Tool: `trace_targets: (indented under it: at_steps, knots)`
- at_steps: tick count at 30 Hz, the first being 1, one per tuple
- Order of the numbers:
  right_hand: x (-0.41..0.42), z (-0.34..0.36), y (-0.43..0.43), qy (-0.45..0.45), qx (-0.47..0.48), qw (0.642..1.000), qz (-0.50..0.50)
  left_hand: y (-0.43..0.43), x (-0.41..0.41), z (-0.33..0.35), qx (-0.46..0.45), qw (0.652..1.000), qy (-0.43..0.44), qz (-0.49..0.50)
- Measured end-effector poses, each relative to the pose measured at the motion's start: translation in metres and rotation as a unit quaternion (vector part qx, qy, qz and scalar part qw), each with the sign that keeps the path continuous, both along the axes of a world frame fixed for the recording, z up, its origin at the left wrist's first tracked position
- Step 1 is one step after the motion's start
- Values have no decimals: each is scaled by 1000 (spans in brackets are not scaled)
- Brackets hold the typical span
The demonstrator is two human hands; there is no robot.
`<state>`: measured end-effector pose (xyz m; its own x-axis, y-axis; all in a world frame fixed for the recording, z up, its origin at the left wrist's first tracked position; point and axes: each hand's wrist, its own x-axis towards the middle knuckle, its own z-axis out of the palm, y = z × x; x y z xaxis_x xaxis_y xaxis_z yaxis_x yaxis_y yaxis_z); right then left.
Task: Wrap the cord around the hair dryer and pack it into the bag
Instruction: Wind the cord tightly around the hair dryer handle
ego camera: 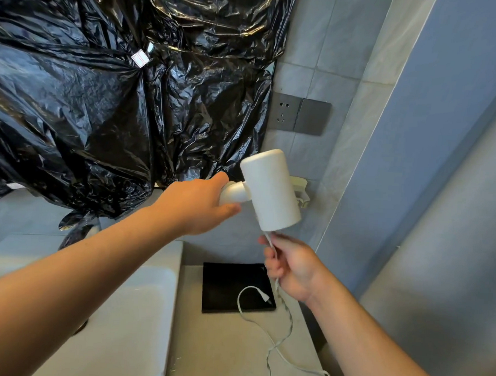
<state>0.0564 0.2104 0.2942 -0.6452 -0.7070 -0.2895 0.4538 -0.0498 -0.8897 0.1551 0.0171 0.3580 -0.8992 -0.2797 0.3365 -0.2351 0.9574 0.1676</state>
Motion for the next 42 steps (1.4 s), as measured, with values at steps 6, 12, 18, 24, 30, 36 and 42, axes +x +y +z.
trace_targets:
  at_steps: [6, 12, 18, 24, 30, 36, 42]
  knots:
    - [26, 34, 2, 299, 185, 932, 83, -13, -10, -11, -147, 987, -40, 55]
    - [3, 70, 1, 630, 290, 718, 63, -10, -1, -18, -216, 971, -105, -17]
    - [-7, 82, -4, 678, 267, 680, 84, 0, 11, -13, -249, 945, -151, -152]
    - [-10, 80, -3, 605, 208, 763, 91, 0, 19, -15, -288, 926, -56, -236]
    - [-16, 75, 1, 479, 136, 860, 113, -7, 22, -19, -287, 887, 99, -348]
    - [-1, 69, 11, 282, 26, 955, 92, 3, 29, -7, -205, 903, 194, -323]
    - [12, 29, 4, 59, -55, 995, 58, 15, 26, 4, -96, 951, 229, -183]
